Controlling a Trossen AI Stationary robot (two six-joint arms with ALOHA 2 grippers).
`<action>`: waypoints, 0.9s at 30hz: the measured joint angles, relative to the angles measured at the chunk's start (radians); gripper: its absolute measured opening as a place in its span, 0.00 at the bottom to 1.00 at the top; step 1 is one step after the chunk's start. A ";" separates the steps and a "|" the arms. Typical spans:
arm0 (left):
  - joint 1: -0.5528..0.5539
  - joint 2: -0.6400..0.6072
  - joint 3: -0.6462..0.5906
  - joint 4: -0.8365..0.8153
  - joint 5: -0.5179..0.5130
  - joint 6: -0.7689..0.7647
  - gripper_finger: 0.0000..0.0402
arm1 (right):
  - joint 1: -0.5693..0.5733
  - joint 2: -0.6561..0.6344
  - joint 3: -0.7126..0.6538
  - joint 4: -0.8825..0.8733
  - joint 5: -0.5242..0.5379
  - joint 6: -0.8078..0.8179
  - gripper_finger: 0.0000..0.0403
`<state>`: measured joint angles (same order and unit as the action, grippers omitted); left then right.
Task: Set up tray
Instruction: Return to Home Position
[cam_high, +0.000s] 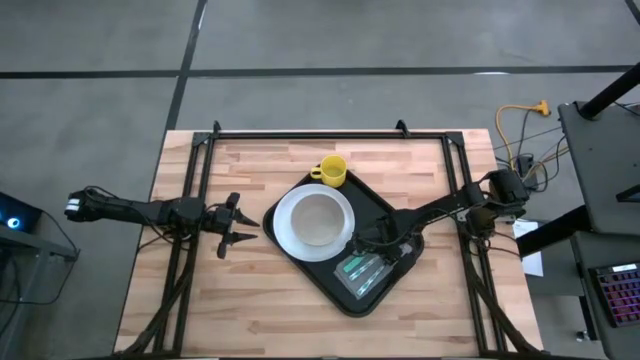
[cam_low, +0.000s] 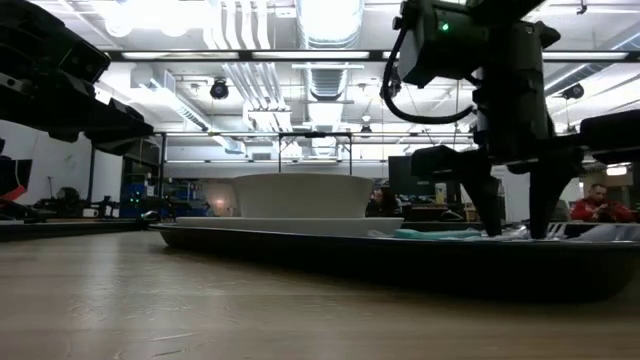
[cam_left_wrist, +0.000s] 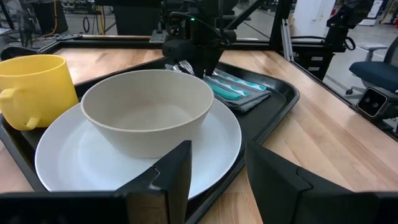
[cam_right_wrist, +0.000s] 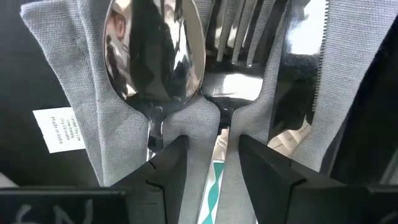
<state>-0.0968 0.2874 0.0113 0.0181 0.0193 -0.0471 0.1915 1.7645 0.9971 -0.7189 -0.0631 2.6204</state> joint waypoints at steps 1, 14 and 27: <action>0.000 0.000 0.000 0.000 0.000 0.000 0.34 | -0.007 0.000 0.000 0.000 0.000 -0.019 0.35; 0.000 0.000 0.000 0.000 0.000 0.000 0.34 | -0.027 -0.004 -0.002 0.000 -0.016 -0.081 0.32; 0.000 0.000 0.000 0.000 0.000 0.000 0.34 | -0.026 -0.043 0.028 -0.006 -0.013 -0.123 0.34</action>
<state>-0.0971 0.2874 0.0113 0.0182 0.0193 -0.0471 0.1654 1.7210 1.0251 -0.7244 -0.0757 2.4970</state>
